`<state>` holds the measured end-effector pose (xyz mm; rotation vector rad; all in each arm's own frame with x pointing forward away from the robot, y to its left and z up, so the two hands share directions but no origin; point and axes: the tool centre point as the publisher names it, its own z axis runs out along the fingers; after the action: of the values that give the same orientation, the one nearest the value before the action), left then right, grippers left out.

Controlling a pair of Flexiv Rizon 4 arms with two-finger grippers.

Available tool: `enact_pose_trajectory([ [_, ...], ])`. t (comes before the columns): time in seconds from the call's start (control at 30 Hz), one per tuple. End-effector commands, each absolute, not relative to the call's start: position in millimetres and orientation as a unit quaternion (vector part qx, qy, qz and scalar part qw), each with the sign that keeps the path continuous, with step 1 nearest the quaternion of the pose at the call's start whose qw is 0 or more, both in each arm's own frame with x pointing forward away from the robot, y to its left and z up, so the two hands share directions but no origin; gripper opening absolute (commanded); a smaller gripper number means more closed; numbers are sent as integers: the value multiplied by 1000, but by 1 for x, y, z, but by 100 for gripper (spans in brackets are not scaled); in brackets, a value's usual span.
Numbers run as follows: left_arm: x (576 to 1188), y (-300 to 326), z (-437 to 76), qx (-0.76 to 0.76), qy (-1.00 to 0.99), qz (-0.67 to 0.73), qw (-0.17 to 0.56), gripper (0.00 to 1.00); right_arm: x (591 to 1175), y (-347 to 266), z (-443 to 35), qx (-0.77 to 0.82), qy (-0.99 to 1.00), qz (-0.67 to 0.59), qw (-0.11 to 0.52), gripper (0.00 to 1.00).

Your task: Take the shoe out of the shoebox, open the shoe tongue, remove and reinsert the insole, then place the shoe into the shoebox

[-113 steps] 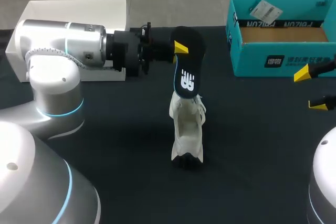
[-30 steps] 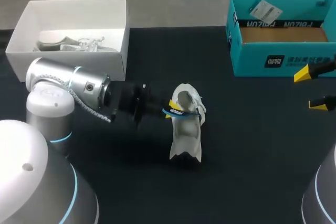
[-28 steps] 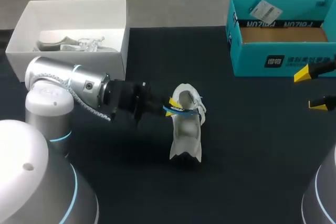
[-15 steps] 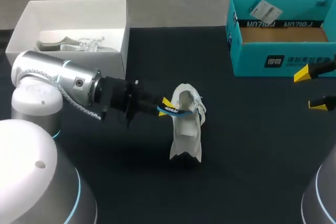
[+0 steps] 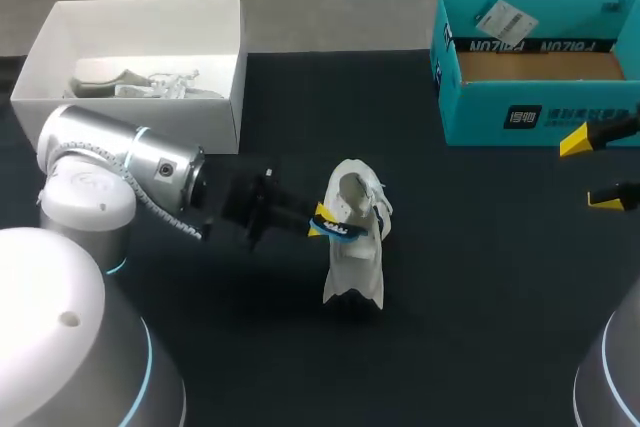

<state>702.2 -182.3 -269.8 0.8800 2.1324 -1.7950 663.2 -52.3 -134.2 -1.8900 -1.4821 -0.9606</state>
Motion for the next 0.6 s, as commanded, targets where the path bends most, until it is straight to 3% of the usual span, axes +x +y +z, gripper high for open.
enact_pose_trajectory([
  [0.03, 707, -188, -274, 300, 727, -608, 107, 0, 661, -52, -134, -704, -550, -357, 273, 100],
  [0.2, 706, -190, -277, 297, 730, -607, 101, 0, 661, -52, -134, -704, -550, -357, 273, 100],
  [0.6, 693, -183, -217, 263, 709, -645, 111, 0, 661, -52, -134, -704, -550, -357, 273, 100],
])
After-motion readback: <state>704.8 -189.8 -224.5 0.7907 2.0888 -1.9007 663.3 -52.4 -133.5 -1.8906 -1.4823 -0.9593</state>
